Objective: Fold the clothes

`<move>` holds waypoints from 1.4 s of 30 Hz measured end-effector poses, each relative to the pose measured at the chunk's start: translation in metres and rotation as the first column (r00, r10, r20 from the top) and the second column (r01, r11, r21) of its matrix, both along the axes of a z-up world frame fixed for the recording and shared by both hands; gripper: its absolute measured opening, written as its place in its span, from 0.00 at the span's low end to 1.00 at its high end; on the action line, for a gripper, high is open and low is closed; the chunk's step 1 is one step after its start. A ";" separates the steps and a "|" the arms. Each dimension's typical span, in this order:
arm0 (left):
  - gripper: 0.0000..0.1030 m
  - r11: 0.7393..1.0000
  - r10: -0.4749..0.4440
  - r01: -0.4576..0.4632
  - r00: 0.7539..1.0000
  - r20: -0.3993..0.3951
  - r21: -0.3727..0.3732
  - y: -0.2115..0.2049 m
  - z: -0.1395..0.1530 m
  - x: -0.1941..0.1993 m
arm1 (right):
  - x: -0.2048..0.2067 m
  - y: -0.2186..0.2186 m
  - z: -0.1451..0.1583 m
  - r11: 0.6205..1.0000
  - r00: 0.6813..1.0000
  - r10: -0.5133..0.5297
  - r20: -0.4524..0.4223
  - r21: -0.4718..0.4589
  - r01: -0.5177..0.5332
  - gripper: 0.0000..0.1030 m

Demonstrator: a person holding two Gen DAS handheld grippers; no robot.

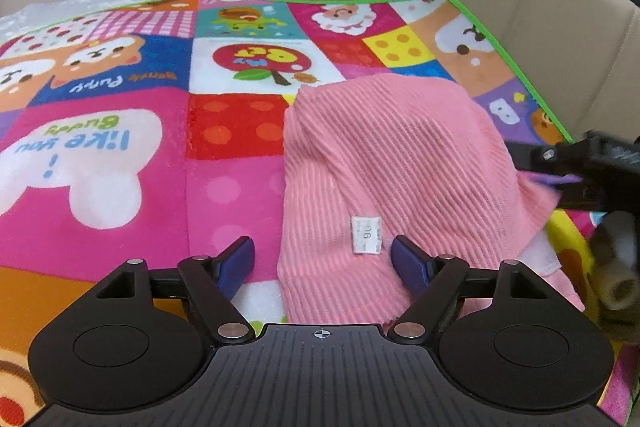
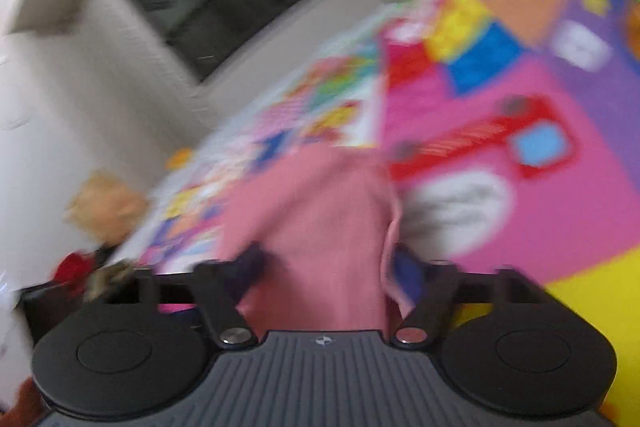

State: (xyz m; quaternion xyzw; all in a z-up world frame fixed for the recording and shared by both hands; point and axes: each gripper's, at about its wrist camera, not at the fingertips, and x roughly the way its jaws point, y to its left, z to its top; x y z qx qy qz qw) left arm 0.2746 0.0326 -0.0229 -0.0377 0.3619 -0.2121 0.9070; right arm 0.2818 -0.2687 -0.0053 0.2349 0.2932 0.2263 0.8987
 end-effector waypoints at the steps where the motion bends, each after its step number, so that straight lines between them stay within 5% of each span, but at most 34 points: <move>1: 0.79 1.000 -0.001 0.001 1.000 0.002 0.004 0.000 0.000 0.000 | -0.007 0.007 0.008 0.999 0.999 0.017 0.052 -0.040 -0.014 0.51; 3: 0.79 1.000 -0.003 0.002 1.000 0.007 0.009 -0.001 0.000 0.000 | -0.017 0.013 0.020 0.994 0.991 0.050 0.121 -0.098 -0.038 0.41; 9: 0.79 1.000 -0.010 0.010 1.000 0.014 -0.018 0.002 0.008 -0.003 | -0.007 0.007 -0.002 0.949 1.000 -0.022 -0.015 -0.315 0.016 0.48; 15: 0.78 0.992 -0.028 0.047 0.987 0.155 -0.119 0.009 0.058 -0.016 | -0.025 0.000 -0.010 0.941 0.999 -0.033 0.031 -0.337 0.041 0.58; 17: 0.81 0.985 -0.059 0.081 0.988 0.144 -0.152 0.003 0.064 -0.014 | -0.031 0.003 -0.010 0.938 0.998 -0.033 0.046 -0.344 0.047 0.58; 21: 0.83 0.998 -0.047 0.048 0.998 0.028 -0.045 -0.015 0.037 -0.005 | -0.028 -0.009 -0.010 0.967 0.997 -0.075 -0.002 -0.245 0.072 0.67; 25: 0.83 0.996 -0.040 0.039 0.999 -0.021 -0.076 -0.012 0.009 -0.007 | -0.021 -0.016 -0.012 0.991 0.998 -0.036 -0.053 -0.134 0.028 0.74; 28: 0.78 0.995 -0.039 0.038 0.999 -0.010 -0.094 -0.013 -0.001 -0.008 | -0.008 0.000 -0.015 0.987 0.999 0.026 -0.045 -0.160 -0.033 0.57; 30: 0.62 0.993 -0.045 0.046 0.999 0.016 -0.104 -0.013 0.001 -0.002 | 0.002 0.012 -0.013 0.981 0.999 0.034 -0.015 -0.193 -0.036 0.55; 34: 0.57 0.996 0.010 -0.002 0.996 0.085 -0.089 -0.011 0.005 0.031 | 0.041 0.040 -0.003 0.958 0.995 0.039 0.091 -0.286 -0.012 0.45; 38: 0.59 0.997 0.075 -0.069 0.984 0.163 -0.042 -0.003 0.007 0.074 | 0.089 0.068 -0.008 0.930 0.981 0.052 0.185 -0.366 0.020 0.46; 42: 0.69 0.987 0.107 -0.093 0.989 0.102 -0.133 0.011 -0.006 0.100 | 0.126 0.081 -0.013 0.900 0.976 0.066 0.208 -0.434 0.032 0.60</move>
